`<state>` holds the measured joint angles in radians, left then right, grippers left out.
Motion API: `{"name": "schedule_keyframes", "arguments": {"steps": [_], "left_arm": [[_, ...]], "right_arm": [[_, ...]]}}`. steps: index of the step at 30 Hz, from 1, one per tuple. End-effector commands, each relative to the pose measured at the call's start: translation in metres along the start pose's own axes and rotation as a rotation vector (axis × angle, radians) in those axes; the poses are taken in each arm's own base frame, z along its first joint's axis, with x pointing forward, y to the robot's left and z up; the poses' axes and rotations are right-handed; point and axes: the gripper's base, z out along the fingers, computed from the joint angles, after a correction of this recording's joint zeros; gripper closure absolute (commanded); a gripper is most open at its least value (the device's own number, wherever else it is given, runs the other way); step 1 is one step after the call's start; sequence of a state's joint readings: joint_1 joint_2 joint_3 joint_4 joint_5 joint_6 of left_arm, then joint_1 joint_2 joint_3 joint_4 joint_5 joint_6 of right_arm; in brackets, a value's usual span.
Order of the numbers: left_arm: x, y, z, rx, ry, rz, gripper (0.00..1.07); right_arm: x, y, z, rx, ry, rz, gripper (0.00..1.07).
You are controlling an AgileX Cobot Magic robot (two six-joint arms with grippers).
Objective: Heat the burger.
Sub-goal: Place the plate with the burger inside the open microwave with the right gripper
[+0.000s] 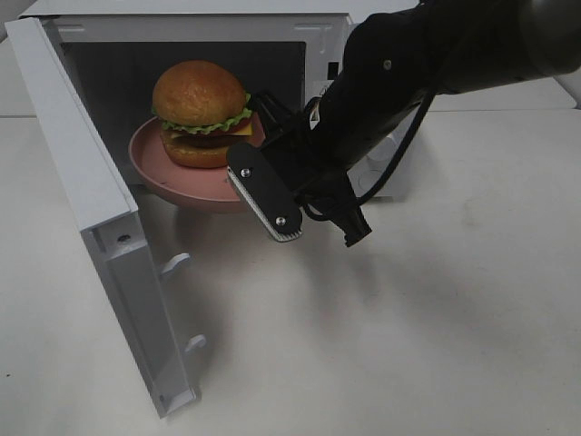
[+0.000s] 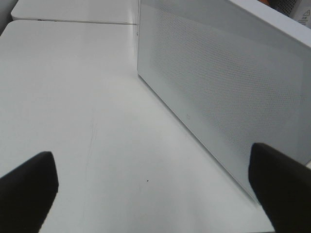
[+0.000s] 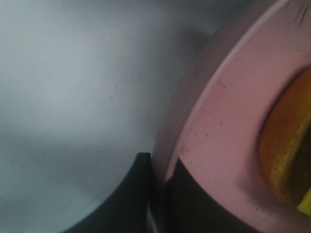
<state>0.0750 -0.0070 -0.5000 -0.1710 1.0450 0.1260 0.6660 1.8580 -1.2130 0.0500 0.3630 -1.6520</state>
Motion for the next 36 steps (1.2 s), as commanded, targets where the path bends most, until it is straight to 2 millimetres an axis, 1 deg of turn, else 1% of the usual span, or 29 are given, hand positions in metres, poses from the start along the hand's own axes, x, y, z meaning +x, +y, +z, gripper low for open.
{"name": "schedule_keyframes", "arguments": {"steps": [1,4,8,11,13,16,18,19,21,27,29,36], "left_arm": [[0.001,-0.001,-0.002,0.008,-0.022,-0.004,0.07],[0.001,-0.001,-0.002,0.008,-0.022,-0.004,0.07],[0.001,-0.001,-0.002,0.008,-0.022,-0.004,0.07],[0.001,-0.001,-0.002,0.008,-0.022,-0.004,0.07],[0.001,-0.001,-0.002,0.008,-0.022,-0.004,0.07],[0.001,-0.001,-0.002,0.008,-0.022,-0.004,0.07],[0.001,-0.001,-0.002,0.008,-0.022,-0.004,0.07],[0.001,-0.001,-0.002,0.008,-0.022,-0.004,0.07],[0.001,-0.001,-0.002,0.008,-0.022,-0.004,0.07],[0.001,-0.001,-0.002,0.008,-0.022,-0.004,0.07],[0.001,-0.001,-0.002,0.008,-0.022,-0.004,0.07],[0.001,-0.001,-0.002,0.008,-0.022,-0.004,0.07]], "right_arm": [[0.002,-0.017,0.000,0.062,0.012,-0.002,1.07],[0.002,-0.022,0.005,0.068,0.013,0.011,1.07],[0.005,-0.032,0.011,0.076,0.036,-0.014,1.07],[0.005,-0.035,0.012,0.076,0.038,-0.013,1.07],[0.007,-0.045,0.018,0.084,0.044,0.018,1.07],[0.007,-0.048,0.019,0.085,0.050,0.019,1.07],[0.010,-0.058,0.024,0.084,0.074,0.028,1.07],[0.010,-0.058,0.024,0.084,0.074,0.028,1.07],[0.012,-0.066,0.028,0.087,0.088,0.048,1.07],[0.013,-0.074,0.033,0.097,0.091,0.066,1.07],[0.014,-0.082,0.039,0.096,0.108,0.058,1.07],[0.017,-0.093,0.049,0.109,0.123,0.106,1.07]]}}
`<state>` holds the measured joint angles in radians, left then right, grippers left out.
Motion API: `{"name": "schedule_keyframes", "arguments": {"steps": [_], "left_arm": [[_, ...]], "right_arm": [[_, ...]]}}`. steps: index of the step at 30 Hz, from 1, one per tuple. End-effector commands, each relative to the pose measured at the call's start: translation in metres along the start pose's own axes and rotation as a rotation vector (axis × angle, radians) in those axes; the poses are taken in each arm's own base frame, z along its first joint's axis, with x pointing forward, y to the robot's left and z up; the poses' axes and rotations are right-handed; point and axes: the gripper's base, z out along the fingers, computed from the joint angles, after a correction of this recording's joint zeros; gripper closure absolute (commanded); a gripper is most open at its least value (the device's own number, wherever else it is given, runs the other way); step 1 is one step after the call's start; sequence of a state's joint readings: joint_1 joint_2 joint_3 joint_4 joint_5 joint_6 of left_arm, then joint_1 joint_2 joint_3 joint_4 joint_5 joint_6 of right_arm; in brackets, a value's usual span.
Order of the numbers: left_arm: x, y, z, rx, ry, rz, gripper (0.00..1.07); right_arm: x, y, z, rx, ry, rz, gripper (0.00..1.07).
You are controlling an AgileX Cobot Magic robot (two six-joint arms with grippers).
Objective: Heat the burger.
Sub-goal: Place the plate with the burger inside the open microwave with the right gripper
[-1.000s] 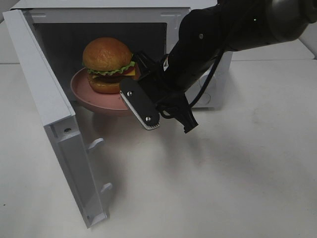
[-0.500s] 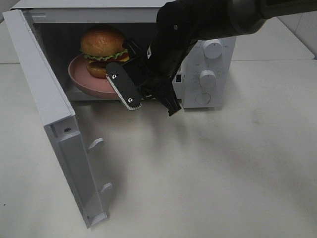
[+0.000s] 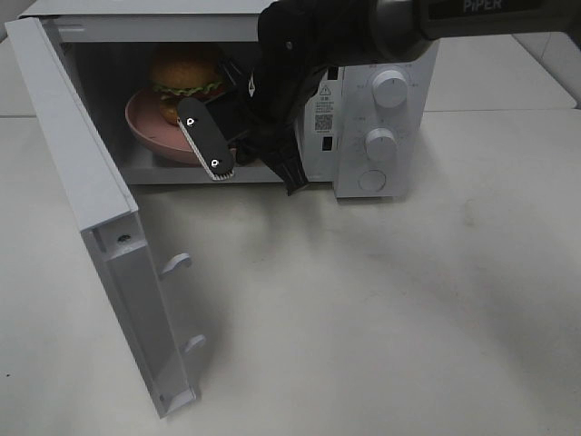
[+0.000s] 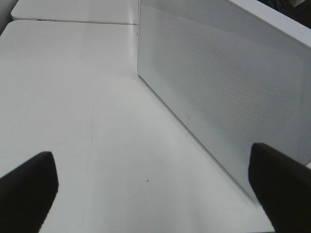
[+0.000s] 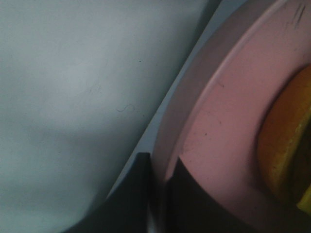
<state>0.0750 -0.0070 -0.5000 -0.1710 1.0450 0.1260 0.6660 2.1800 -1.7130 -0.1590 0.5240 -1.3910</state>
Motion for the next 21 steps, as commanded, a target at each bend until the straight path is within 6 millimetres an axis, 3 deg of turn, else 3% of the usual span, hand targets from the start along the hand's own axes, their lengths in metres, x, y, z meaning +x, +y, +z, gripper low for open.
{"name": "schedule_keyframes", "arguments": {"steps": [1,10,21], "left_arm": [[0.001,-0.001,-0.002,0.008,-0.022,-0.004,0.07],[0.001,-0.001,-0.002,0.008,-0.022,-0.004,0.07],[0.001,-0.001,-0.002,0.009,-0.022,-0.005,0.07]], "right_arm": [[0.001,-0.019,-0.005,0.089,0.006,0.032,1.07],[0.020,-0.034,0.009,0.111,0.046,0.080,1.06],[0.024,-0.031,0.025,0.108,0.054,0.058,1.02]]}}
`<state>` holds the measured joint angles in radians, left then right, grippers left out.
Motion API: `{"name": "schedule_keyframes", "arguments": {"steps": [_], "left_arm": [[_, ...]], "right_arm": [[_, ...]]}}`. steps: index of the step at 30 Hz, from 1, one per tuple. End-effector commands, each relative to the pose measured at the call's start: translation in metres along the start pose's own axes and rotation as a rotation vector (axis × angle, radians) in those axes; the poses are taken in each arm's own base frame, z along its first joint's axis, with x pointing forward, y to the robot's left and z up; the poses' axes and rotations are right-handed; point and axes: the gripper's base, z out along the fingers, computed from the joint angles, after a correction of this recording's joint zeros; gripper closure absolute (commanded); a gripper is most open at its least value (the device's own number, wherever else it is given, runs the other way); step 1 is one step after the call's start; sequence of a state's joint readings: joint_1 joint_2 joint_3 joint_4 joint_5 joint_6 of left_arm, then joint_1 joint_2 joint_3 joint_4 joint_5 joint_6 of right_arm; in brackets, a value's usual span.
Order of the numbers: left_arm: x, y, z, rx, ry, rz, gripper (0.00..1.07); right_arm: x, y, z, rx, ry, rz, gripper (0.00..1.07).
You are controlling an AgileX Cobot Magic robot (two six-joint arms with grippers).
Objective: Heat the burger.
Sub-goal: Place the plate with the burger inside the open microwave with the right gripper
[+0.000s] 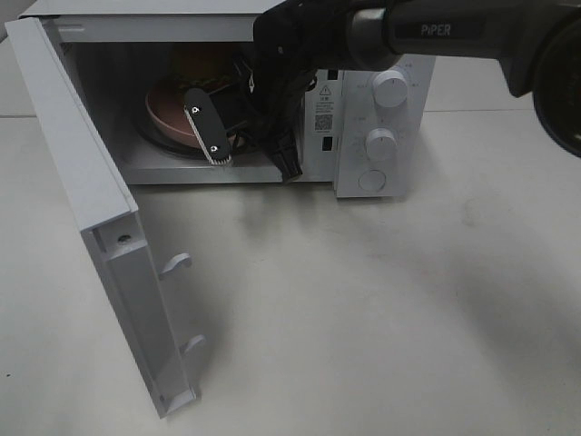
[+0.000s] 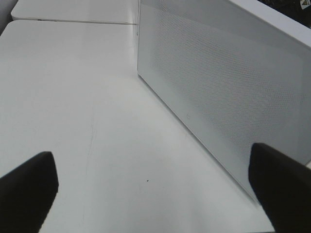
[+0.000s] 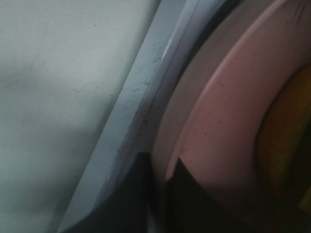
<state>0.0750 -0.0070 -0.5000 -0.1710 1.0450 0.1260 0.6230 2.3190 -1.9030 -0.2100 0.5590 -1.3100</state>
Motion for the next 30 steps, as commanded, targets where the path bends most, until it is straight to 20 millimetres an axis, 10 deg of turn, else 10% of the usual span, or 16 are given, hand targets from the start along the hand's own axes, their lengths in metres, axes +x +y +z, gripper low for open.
{"name": "schedule_keyframes", "arguments": {"steps": [1,30], "left_arm": [[0.001,-0.001,-0.002,0.008,-0.022,-0.004,0.07],[0.001,-0.001,-0.002,0.008,-0.022,-0.004,0.07]], "right_arm": [[0.006,-0.013,-0.005,0.086,-0.002,-0.026,1.01],[0.001,0.003,-0.005,-0.006,-0.080,-0.027,0.46]]}}
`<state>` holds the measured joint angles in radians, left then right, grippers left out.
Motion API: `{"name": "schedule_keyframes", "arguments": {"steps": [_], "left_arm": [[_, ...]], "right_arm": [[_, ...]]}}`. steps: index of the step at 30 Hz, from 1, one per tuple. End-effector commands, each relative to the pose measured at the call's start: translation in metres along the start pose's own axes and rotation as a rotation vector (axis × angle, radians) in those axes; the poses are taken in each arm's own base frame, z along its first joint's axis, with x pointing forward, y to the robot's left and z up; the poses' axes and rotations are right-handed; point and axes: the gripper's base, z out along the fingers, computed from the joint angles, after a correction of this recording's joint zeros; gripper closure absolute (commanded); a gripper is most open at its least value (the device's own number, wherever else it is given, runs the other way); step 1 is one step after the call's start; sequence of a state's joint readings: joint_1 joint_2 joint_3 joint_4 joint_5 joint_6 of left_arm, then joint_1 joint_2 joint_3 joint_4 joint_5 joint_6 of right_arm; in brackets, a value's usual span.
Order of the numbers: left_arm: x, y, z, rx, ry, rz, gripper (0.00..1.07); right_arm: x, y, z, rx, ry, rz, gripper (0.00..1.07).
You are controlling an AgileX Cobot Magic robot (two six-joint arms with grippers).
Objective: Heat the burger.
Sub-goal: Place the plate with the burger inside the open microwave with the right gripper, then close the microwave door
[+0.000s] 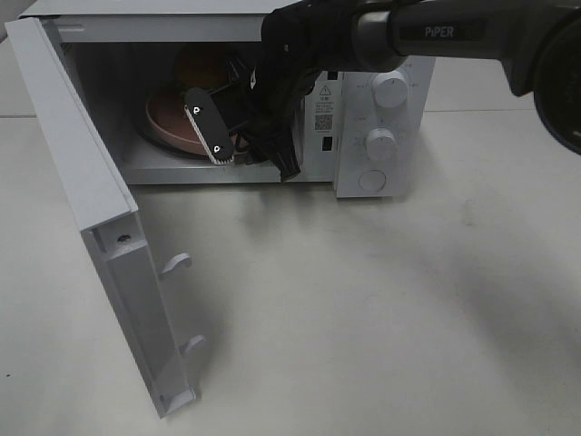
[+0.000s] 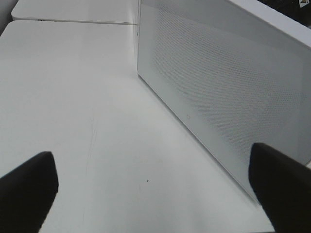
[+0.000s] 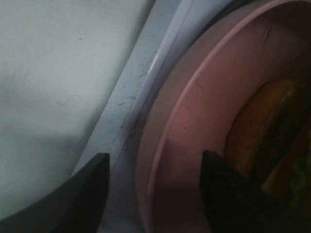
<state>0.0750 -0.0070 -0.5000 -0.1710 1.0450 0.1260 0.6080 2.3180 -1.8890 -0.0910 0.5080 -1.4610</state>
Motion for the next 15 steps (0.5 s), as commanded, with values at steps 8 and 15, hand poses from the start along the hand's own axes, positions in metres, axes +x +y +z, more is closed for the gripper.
{"name": "schedule_keyframes", "arguments": {"steps": [8,15], "left_arm": [[0.001,-0.001,-0.002,0.009,-0.022,-0.005,0.07],[0.001,-0.001,-0.002,0.009,-0.022,-0.005,0.07]], "right_arm": [[-0.002,0.013,-0.027,-0.021,-0.038,0.056,0.37],[0.000,0.035,-0.050,-0.041,-0.042,0.064,0.30]]}}
